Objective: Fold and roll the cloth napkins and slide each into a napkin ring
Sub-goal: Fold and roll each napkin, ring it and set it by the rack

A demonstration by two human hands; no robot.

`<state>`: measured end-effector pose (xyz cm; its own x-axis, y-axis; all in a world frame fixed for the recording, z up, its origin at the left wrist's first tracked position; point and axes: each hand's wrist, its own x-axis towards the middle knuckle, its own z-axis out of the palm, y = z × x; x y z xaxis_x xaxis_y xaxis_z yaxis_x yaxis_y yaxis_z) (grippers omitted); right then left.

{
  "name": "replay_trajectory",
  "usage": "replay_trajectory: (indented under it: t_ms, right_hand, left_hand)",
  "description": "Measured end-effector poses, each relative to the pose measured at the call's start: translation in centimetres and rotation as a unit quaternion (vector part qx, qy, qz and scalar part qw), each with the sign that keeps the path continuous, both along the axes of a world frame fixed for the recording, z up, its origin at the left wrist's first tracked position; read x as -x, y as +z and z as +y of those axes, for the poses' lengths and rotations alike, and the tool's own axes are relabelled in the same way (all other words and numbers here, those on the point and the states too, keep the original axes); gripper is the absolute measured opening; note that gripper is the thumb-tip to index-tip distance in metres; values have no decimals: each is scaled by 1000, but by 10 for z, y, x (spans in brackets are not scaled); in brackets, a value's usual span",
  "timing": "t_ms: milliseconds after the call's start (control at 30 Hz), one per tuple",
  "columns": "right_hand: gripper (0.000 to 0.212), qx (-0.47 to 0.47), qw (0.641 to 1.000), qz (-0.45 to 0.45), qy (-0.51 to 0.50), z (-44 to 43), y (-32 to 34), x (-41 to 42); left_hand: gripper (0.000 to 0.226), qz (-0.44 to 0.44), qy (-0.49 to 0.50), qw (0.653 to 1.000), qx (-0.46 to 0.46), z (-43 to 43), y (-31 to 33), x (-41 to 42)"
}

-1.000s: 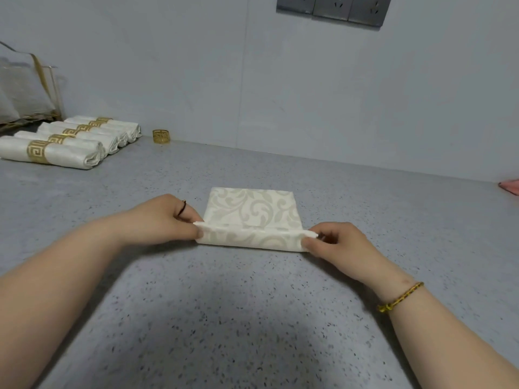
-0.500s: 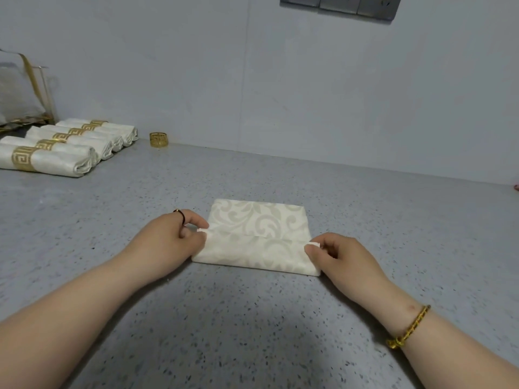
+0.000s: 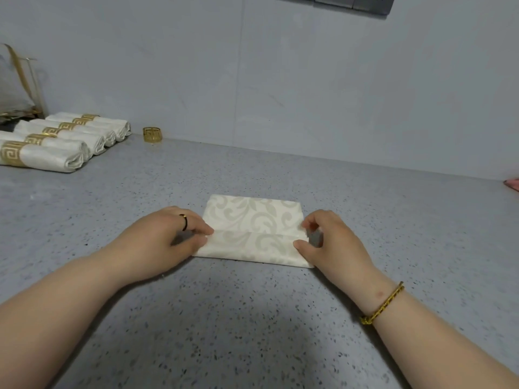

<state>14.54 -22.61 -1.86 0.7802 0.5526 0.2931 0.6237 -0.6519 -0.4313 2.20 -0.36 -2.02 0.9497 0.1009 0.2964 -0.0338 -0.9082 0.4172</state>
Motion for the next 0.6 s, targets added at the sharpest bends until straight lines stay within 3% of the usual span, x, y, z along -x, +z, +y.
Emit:
replay_trajectory:
  t_ms: [67,167,300,333,433,600]
  right_hand:
    - [20,-5,997,-56,57,-3,5,0]
    - [22,49,986,-60,145,-10,13,1]
    - [41,129,979,-1,157,-18,14,-4]
    - [38,123,981,9,149,-18,14,-5]
    - [16,73,986,70,135,-17,16,-6]
    - [8,-8,975,182,125,-22,23,-9]
  left_hand:
    - [63,24,-10,999,-36,1,0,1]
    - [76,21,0,998,-56,1,-4,0]
    - [72,3,38,999,-33,4,-7,-2]
    - [68,6,39,999,-25,3,-7,-2]
    - [25,15,35,998,44,1,-2,1]
    - [22,4,53,979,195,-1,1,1]
